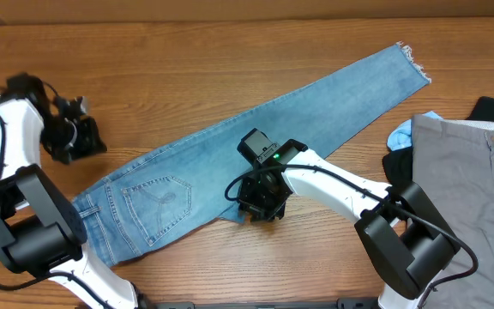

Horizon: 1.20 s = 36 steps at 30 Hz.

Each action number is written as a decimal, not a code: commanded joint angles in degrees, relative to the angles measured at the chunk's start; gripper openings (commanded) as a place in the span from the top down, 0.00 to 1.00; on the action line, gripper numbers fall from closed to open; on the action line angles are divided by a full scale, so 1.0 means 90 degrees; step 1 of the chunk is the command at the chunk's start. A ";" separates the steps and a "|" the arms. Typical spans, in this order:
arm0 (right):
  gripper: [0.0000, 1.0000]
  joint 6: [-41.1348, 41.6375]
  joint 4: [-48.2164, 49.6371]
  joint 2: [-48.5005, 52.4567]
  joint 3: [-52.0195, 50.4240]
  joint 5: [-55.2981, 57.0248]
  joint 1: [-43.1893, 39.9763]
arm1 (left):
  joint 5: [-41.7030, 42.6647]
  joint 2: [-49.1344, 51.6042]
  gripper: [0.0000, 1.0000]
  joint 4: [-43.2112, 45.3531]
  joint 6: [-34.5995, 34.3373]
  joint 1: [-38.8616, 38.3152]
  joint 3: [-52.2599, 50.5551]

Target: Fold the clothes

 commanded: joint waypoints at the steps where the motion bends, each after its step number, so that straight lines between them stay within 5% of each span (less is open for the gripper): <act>1: 0.67 0.0476 0.0233 -0.0187 -0.0211 -0.0002 0.0019 | 0.0889 -0.0051 0.86 -0.0435 0.0794 -0.0211 0.0719; 9: 0.68 0.1180 0.1739 -0.0187 -0.1134 -0.0772 0.0090 | 0.0690 -0.0051 0.89 -0.0712 0.1083 -0.1324 0.0758; 16: 0.96 0.1132 0.2013 -0.0189 -0.1175 -0.0848 0.0070 | -0.0119 -0.0335 0.94 -0.0867 0.0692 -0.2140 0.0758; 28: 0.96 0.0430 0.1020 -0.0189 -0.0568 -0.0063 -0.0114 | -0.0794 -0.2050 0.87 -0.1540 -0.0102 -0.2465 0.0418; 36: 0.96 0.0367 0.0901 -0.0189 -0.0556 -0.0002 -0.0114 | -0.0806 -0.2319 0.87 -0.0993 -0.0748 -0.2664 -0.1384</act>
